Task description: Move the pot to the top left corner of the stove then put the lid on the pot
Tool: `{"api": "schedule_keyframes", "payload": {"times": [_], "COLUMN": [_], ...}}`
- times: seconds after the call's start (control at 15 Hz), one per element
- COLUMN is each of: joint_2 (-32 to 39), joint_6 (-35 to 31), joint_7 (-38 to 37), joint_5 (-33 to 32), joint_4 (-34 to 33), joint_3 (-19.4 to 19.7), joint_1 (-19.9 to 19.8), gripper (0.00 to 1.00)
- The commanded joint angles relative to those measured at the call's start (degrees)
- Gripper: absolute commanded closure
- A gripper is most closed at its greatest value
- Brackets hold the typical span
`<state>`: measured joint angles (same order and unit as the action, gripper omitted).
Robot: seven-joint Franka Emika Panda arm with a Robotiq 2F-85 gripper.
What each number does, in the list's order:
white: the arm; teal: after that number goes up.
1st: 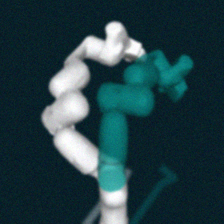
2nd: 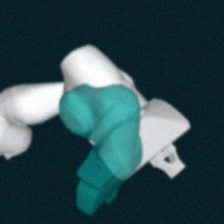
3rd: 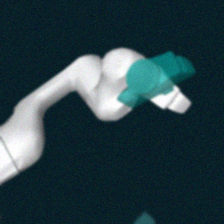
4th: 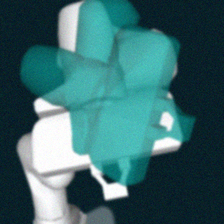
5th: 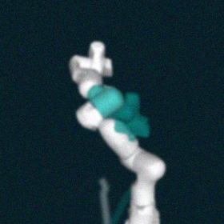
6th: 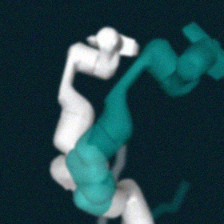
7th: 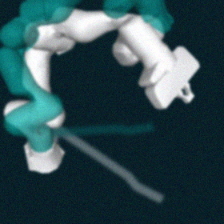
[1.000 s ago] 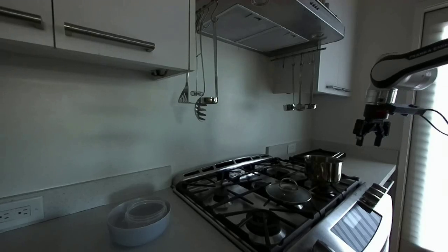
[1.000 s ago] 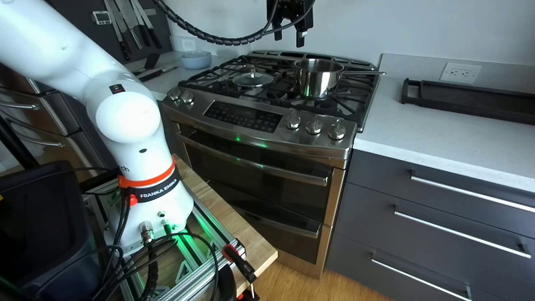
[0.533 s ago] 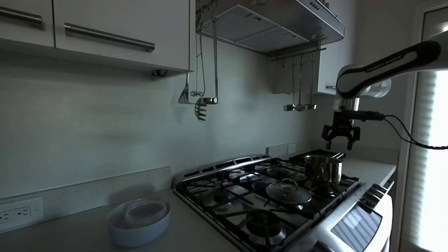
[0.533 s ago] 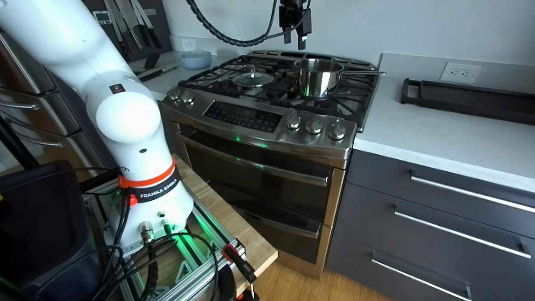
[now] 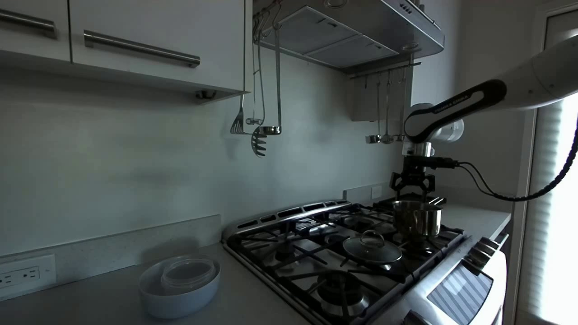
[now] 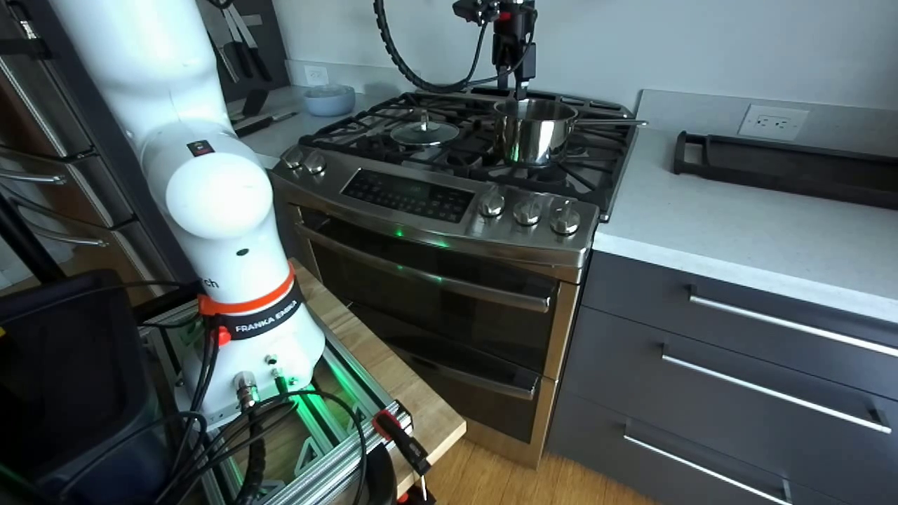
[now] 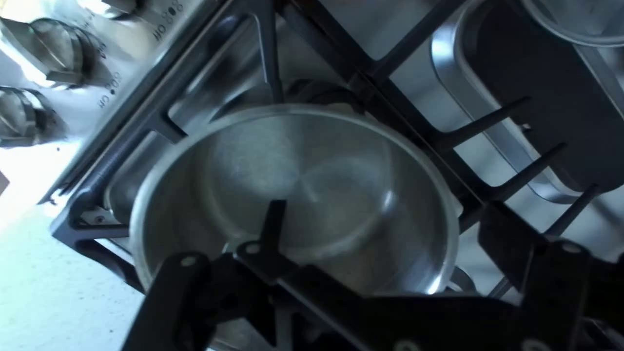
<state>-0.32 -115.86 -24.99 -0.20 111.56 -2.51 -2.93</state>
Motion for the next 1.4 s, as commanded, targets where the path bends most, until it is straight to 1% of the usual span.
{"api": "schedule_keyframes", "payload": {"times": [0.0, 0.13, 0.2, 0.4, 0.53, 0.73, 1.0, 1.2, 1.27, 1.33], "joint_2": [4.38, 5.77, 4.04, 5.33, 5.37, 6.88, 8.32, 9.12, 9.39, 9.60], "joint_6": [-2.28, -3.58, -2.62, -3.14, -3.14, -3.70, -4.07, -5.95, -6.40, -7.07], "joint_7": [-1.45, -0.71, -0.49, -0.48, -0.48, -2.58, -2.90, -2.58, -2.40, -2.34], "joint_5": [0.35, 0.59, 0.12, 0.14, 0.14, -0.01, 1.25, 1.82, 2.28, 2.57], "joint_4": [-3.62, -4.51, -3.10, -4.06, -4.25, -4.71, -5.09, -5.26, -5.46, -5.51], "joint_3": [0.47, 0.45, 0.95, 0.90, 0.94, 1.24, 1.52, 1.74, 1.80, 1.87], "joint_1": [1.98, 2.82, 2.73, 3.39, 3.39, 3.34, 3.28, 3.24, 3.21, 3.20], "gripper": [0.00, 0.00, 0.00, 0.00, 0.00, 0.00, 0.00, 0.00, 0.17, 0.28]}}
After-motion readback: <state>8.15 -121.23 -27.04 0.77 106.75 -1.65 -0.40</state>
